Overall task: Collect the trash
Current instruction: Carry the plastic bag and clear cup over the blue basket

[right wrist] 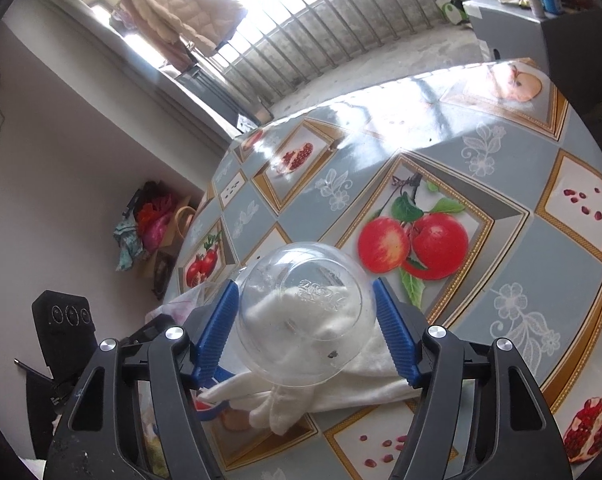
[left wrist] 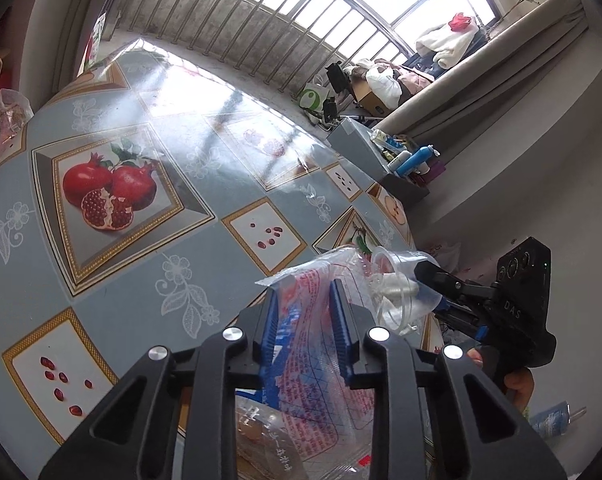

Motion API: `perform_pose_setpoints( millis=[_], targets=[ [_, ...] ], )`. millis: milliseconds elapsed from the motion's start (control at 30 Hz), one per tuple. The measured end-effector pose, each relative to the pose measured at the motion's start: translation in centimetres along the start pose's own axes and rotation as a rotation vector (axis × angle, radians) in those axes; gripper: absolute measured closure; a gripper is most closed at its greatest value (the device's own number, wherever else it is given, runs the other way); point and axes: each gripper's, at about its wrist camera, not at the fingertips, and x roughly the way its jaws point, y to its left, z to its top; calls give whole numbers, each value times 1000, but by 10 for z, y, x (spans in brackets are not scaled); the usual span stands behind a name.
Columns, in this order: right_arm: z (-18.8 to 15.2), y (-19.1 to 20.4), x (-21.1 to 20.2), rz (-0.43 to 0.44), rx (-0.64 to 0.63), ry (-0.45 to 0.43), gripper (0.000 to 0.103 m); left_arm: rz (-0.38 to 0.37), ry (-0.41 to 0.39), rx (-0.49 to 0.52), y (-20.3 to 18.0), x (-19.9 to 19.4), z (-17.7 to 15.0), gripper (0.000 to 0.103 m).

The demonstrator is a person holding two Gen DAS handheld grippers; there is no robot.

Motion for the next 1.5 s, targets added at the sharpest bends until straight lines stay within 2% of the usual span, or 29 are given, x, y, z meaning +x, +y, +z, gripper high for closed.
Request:
perform_pose_setpoints(
  millis=[400, 900, 1167, 1500],
  targets=[
    [8, 0, -27, -3, 5, -78, 39, -34, -54, 35, -20, -17, 4, 84],
    [-8, 6, -66, -27, -17, -153, 39, -96, -130, 112, -58, -53, -6, 89],
    [-27, 13, -107, -33, -18, -217, 39, -132, -152, 149, -84, -81, -21, 94],
    [-80, 4, -172, -160, -2, -310, 39, -196, -106, 220, -129, -95, -61, 95]
  ],
)
